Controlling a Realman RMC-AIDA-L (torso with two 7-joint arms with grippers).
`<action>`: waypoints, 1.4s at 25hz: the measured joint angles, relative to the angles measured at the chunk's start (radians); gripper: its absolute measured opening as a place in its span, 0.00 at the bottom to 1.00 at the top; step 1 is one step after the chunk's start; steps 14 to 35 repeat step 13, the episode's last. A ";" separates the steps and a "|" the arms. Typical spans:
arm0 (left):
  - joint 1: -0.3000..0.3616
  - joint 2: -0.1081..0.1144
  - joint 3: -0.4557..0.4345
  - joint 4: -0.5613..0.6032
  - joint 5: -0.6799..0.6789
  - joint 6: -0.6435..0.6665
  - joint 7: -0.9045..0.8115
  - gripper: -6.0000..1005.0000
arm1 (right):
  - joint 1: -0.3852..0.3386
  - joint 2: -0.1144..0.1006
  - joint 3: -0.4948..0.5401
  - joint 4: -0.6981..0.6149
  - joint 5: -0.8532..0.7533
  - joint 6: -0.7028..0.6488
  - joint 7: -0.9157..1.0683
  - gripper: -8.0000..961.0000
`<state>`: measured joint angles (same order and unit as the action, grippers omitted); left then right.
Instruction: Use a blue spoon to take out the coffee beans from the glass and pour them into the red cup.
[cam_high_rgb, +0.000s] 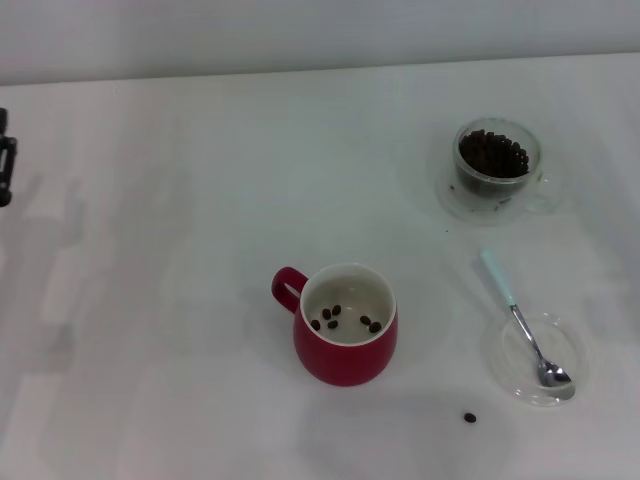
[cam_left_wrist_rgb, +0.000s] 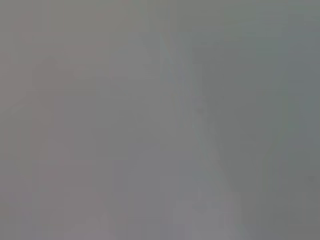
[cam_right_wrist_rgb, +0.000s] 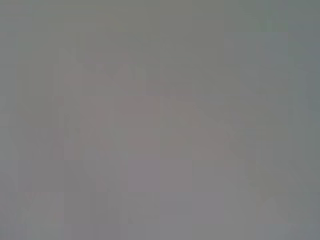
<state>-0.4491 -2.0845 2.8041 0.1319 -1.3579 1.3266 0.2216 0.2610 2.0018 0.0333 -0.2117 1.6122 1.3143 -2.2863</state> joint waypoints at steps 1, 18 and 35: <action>0.000 0.000 0.000 0.000 0.000 0.000 0.000 0.52 | 0.001 0.000 0.045 0.014 0.000 -0.001 -0.056 0.21; -0.033 -0.002 -0.001 0.066 -0.041 -0.003 -0.096 0.52 | 0.027 0.000 0.169 0.072 0.001 -0.035 -0.461 0.21; -0.033 -0.002 -0.001 0.066 -0.041 -0.003 -0.096 0.52 | 0.027 0.000 0.169 0.072 0.001 -0.035 -0.461 0.21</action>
